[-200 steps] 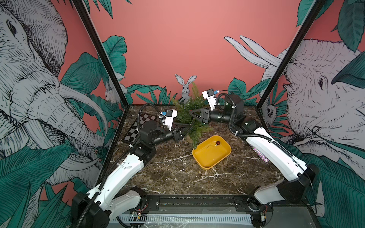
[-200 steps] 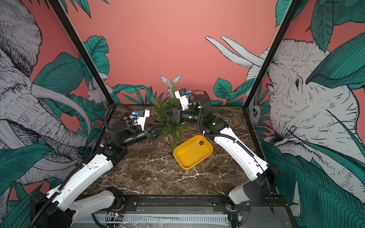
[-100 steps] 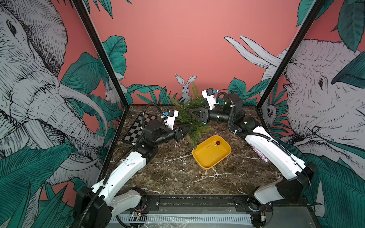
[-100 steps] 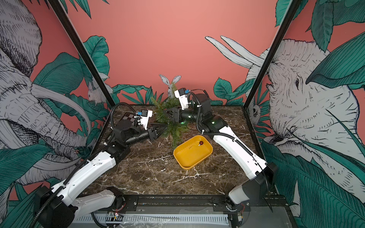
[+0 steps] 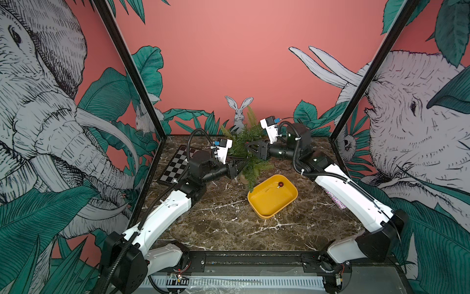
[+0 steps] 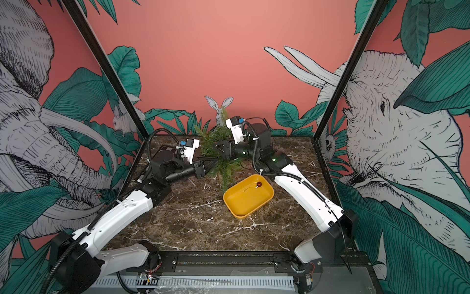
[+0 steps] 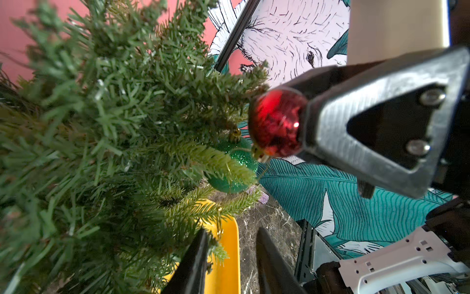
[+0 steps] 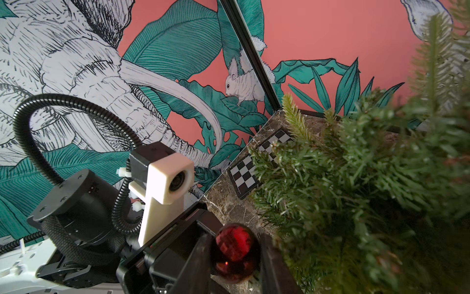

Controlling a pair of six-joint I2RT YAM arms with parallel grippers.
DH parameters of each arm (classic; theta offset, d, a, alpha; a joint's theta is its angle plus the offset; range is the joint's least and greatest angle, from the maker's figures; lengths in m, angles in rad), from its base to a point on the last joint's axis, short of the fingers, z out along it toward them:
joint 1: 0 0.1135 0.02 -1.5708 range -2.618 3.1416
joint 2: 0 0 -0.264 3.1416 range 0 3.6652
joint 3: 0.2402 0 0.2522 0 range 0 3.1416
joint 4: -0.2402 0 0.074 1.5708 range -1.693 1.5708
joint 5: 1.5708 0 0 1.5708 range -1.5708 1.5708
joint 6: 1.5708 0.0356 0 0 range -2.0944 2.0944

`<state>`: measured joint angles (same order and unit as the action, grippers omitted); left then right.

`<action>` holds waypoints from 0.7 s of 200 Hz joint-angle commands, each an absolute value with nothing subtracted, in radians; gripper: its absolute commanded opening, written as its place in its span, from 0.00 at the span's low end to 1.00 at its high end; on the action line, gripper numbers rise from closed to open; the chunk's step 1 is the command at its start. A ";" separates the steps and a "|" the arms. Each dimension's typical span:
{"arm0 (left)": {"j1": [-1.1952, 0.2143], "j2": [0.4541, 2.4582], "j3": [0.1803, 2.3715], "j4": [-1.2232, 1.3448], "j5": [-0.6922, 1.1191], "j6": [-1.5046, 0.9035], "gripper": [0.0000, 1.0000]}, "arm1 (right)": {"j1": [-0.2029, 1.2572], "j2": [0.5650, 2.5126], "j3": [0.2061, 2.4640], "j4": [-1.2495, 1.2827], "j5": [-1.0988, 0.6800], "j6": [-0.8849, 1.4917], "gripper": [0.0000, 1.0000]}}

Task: Decorate the small christmas tree with ornaments
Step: Hang an ornament on the christmas tree.

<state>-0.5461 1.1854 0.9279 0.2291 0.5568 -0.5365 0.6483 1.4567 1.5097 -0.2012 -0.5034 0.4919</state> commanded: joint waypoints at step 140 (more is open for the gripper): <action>-0.538 1.274 1.065 0.173 0.519 -0.486 0.17 | 0.653 1.351 1.383 -0.058 -0.407 0.500 0.30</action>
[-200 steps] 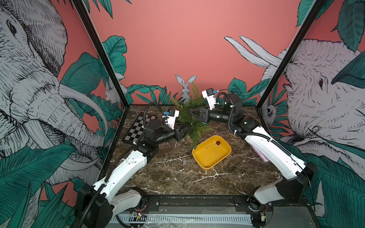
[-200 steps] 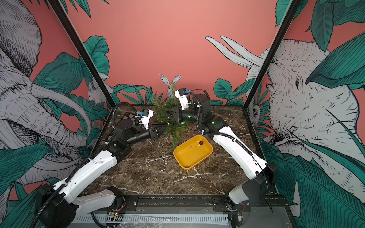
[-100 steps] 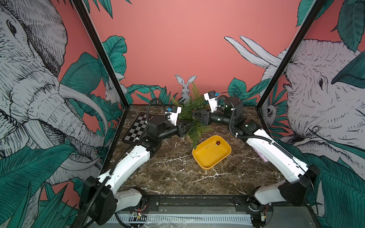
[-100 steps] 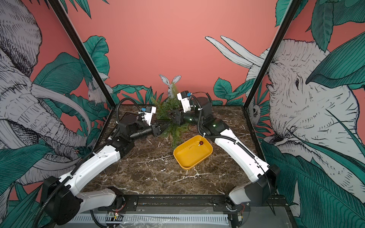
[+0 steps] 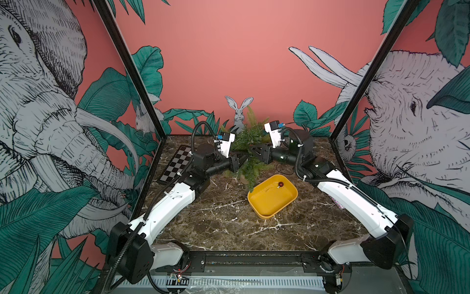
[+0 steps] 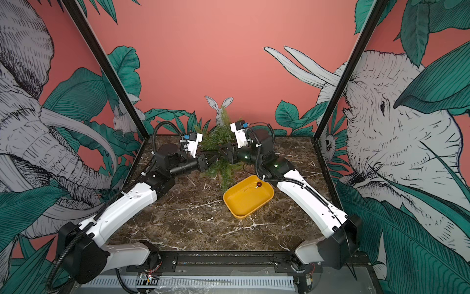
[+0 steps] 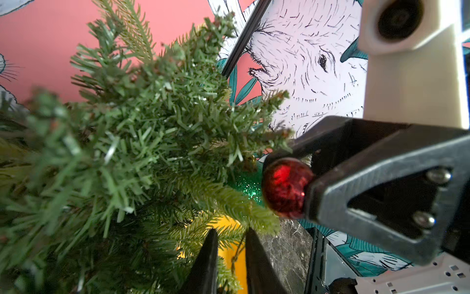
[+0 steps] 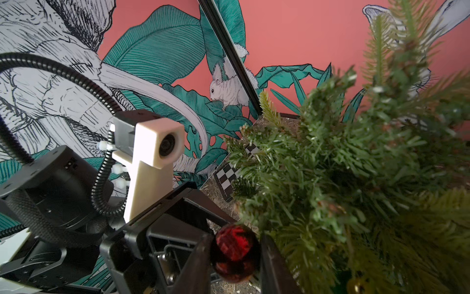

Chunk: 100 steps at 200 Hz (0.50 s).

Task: Decorate the small christmas tree with ornaments
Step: Hang an ornament on the christmas tree.

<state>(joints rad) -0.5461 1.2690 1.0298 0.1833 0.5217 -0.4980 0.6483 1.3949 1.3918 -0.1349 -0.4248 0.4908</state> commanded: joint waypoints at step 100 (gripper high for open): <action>-0.539 1.285 1.066 0.198 0.534 -0.503 0.04 | 0.653 1.316 1.319 -0.005 -0.378 0.523 0.30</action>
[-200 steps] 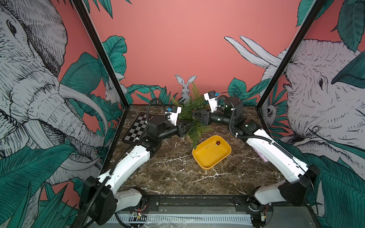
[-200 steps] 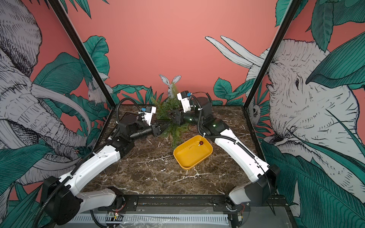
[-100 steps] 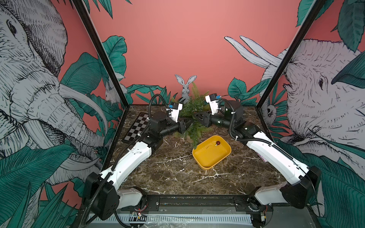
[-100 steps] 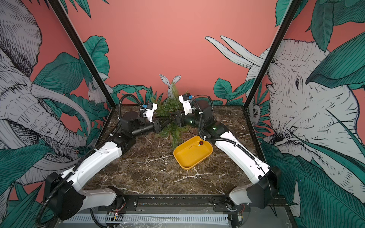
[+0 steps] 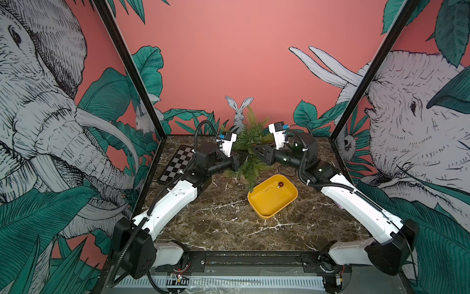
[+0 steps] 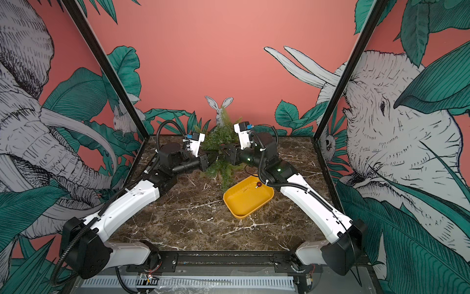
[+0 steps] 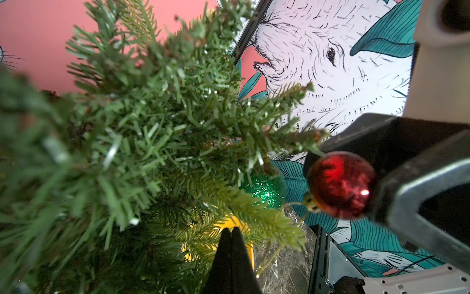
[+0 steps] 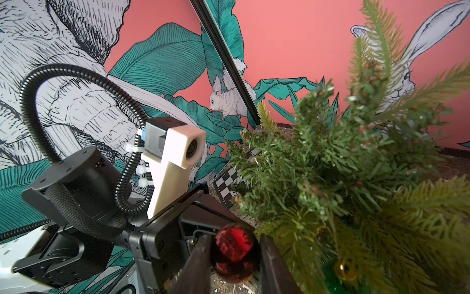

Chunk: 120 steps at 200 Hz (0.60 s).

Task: Decorate the small christmas tree with ornaments
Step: Hang an ornament on the christmas tree.

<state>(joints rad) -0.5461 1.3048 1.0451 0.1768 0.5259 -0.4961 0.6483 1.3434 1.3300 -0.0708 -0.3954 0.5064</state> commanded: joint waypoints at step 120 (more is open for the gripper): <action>-0.538 1.208 0.964 0.252 0.523 -0.536 0.36 | 0.654 1.290 1.263 0.041 -0.350 0.541 0.30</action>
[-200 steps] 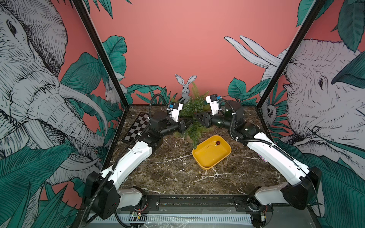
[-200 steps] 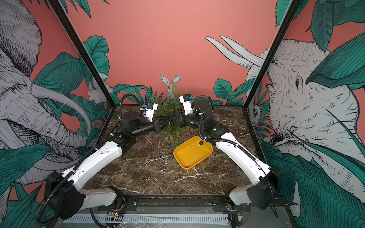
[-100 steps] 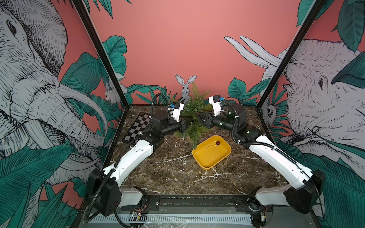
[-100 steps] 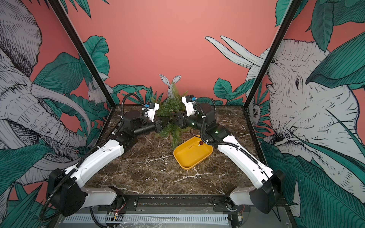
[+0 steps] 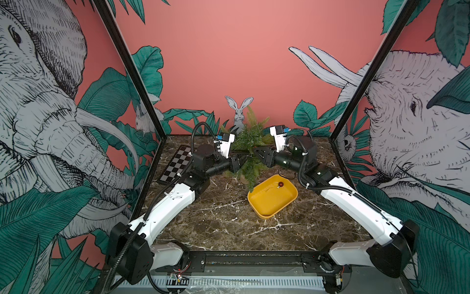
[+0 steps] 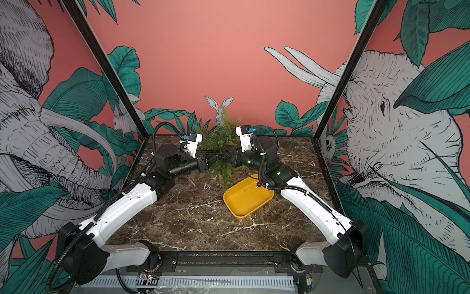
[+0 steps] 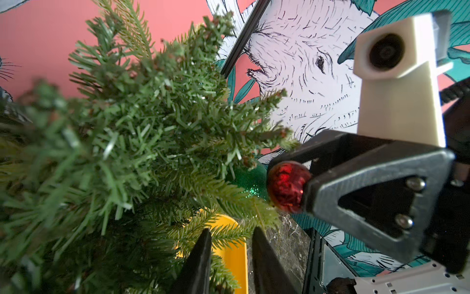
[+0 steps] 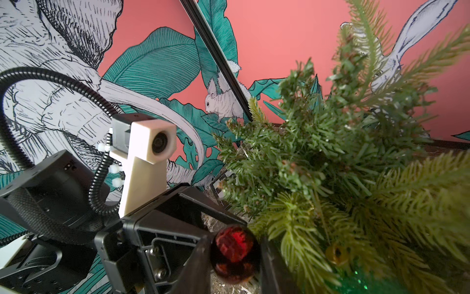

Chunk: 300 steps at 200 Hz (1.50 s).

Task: Decorate the small christmas tree with ornaments
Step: Hang an ornament on the christmas tree.

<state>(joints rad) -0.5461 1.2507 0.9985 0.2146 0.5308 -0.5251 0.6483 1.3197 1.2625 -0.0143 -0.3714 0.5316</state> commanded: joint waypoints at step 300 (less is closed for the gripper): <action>-0.538 1.180 0.903 0.426 0.566 -0.615 0.40 | 0.655 1.302 1.255 0.075 -0.354 0.549 0.30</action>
<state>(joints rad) -0.5415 1.1801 0.8688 0.3775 0.5507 -0.6052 0.6483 1.3132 1.2621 0.0174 -0.3515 0.5396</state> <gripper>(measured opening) 0.458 0.303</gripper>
